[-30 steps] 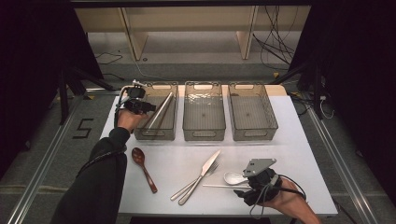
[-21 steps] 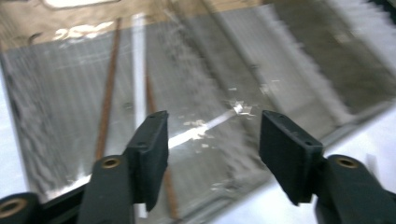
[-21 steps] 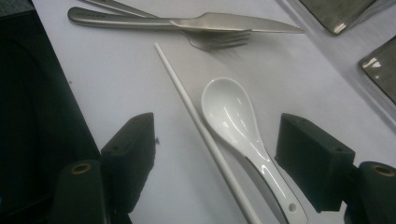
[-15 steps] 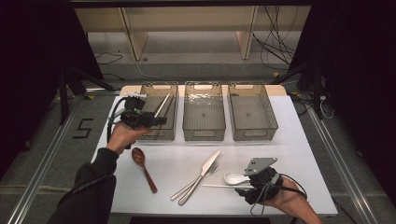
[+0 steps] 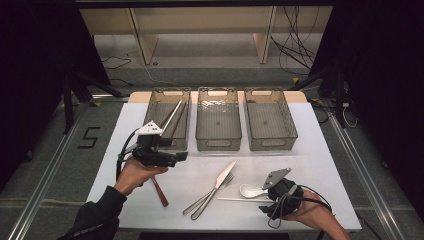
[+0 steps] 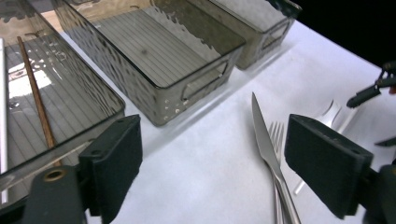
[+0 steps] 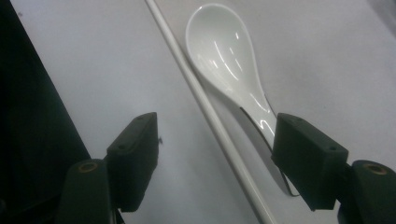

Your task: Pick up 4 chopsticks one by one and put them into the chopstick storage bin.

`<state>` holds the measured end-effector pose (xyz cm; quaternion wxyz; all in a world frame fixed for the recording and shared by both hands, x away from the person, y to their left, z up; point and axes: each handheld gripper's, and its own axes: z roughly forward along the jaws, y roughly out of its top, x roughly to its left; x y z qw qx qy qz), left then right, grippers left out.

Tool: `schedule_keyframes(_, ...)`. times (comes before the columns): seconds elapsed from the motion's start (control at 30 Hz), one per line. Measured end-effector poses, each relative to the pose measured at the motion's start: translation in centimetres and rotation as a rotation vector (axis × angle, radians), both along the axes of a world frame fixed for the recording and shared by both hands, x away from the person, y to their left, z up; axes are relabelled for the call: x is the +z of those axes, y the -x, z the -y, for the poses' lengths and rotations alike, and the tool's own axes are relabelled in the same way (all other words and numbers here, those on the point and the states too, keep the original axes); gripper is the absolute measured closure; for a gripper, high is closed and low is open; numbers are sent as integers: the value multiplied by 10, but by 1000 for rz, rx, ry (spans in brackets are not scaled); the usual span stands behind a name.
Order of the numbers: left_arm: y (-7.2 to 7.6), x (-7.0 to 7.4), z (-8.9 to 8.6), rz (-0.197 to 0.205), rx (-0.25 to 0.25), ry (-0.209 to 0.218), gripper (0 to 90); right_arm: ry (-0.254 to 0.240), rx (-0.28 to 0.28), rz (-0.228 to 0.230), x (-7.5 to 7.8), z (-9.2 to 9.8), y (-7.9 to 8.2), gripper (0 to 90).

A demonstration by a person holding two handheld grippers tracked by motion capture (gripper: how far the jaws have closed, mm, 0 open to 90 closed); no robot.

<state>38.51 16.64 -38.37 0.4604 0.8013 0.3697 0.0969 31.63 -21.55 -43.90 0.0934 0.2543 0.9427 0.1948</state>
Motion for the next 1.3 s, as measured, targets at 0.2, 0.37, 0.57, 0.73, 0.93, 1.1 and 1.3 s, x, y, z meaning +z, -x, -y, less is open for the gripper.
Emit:
schedule_keyframes(0.2,18,-13,3,19,-26,-16,170,52,4,-29,-6,2,-3,412)
schedule_keyframes(0.37,27,-18,6,17,-48,-33,170,90,12,-44,-10,1,-5,488)
schedule_keyframes(0.57,34,-20,9,23,-74,-35,165,114,17,-73,-13,1,-11,576)
schedule_keyframes(0.73,38,-19,11,19,-89,-42,164,155,29,-102,-16,1,-13,680)
schedule_keyframes(0.93,39,-19,12,24,-105,-41,164,201,81,-108,-15,-4,-9,759)
schedule_keyframes(1.1,38,-20,12,21,-110,-40,164,228,122,-113,-15,-6,-4,783)
schedule_keyframes(1.3,38,-21,13,18,-116,-41,164,239,162,-125,-15,-7,-2,806)
